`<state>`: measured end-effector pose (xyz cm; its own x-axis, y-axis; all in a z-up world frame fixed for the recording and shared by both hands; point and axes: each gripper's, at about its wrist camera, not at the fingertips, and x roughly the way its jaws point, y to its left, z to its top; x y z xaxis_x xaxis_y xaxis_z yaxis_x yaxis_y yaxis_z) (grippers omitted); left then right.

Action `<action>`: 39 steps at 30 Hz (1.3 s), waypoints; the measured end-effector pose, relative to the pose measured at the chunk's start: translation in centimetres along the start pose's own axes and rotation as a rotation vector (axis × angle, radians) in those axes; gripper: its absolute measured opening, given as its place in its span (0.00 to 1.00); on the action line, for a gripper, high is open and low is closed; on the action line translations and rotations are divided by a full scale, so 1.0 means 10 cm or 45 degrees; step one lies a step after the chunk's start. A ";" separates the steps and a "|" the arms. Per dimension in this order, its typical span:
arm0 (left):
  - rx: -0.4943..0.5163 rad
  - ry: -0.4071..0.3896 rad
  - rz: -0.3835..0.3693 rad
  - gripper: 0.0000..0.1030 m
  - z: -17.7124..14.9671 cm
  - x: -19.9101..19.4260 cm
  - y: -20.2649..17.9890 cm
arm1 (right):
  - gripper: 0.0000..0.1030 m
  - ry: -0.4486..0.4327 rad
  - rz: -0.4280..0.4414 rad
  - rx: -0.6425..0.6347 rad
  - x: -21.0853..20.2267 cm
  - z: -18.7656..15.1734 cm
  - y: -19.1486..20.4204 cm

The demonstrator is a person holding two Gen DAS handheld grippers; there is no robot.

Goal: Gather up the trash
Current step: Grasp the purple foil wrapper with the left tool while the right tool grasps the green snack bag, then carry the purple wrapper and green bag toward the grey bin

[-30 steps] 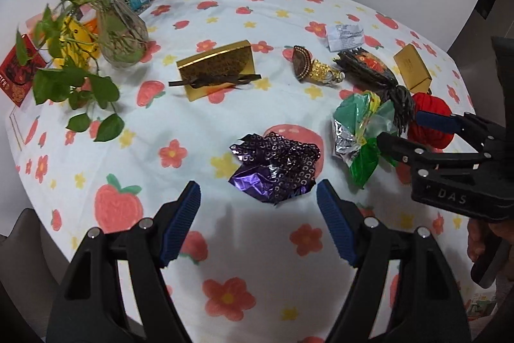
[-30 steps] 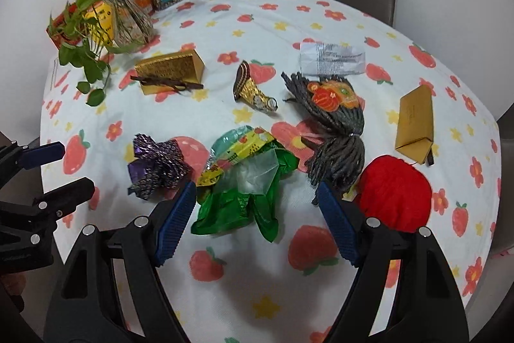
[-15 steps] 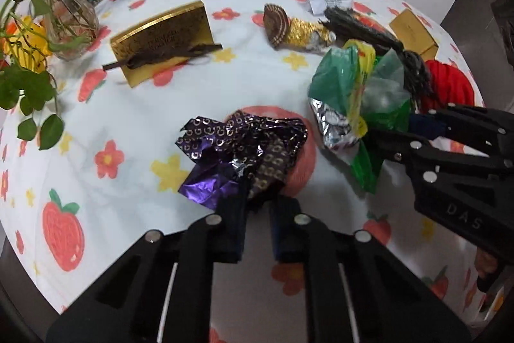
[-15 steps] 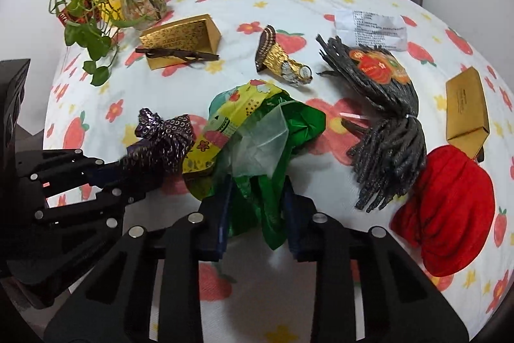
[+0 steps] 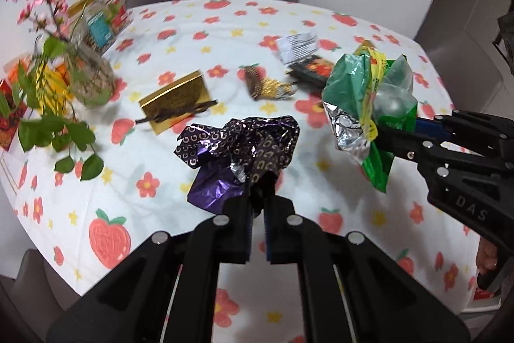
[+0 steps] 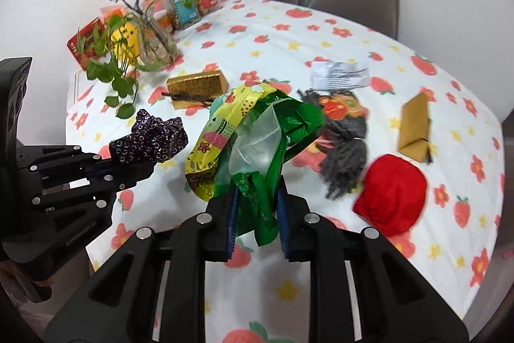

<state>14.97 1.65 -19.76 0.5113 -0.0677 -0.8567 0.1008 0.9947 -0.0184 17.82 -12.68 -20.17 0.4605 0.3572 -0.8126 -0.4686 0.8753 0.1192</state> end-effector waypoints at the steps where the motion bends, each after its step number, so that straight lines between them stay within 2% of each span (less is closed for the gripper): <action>1: 0.024 -0.008 -0.011 0.06 0.01 -0.06 -0.06 | 0.19 -0.016 -0.022 0.023 -0.11 -0.04 -0.04; 7: 0.198 -0.062 -0.111 0.06 0.10 -0.39 -0.65 | 0.19 -0.105 -0.160 0.191 -0.85 -0.36 -0.37; 13: 0.375 -0.106 -0.257 0.06 0.13 -0.67 -1.56 | 0.19 -0.181 -0.326 0.366 -1.60 -0.92 -0.88; 19: 0.565 -0.126 -0.392 0.06 -0.06 -0.91 -2.84 | 0.19 -0.239 -0.479 0.536 -2.44 -1.76 -1.52; 27: 0.742 -0.085 -0.569 0.06 -0.70 -1.12 -4.80 | 0.19 -0.222 -0.634 0.692 -3.48 -3.08 -2.48; 33: 0.794 0.030 -0.701 0.06 -1.11 -0.90 -6.01 | 0.19 -0.175 -0.706 0.810 -3.79 -3.87 -3.18; 39: 0.862 0.080 -0.730 0.06 -1.35 -0.27 -6.81 | 0.19 -0.125 -0.723 0.902 -3.57 -4.49 -3.76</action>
<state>-4.76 -64.89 -23.18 0.1813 -0.5173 -0.8363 0.8199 0.5491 -0.1619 -14.82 -73.01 -21.21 0.5577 -0.1909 -0.8078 0.4059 0.9116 0.0649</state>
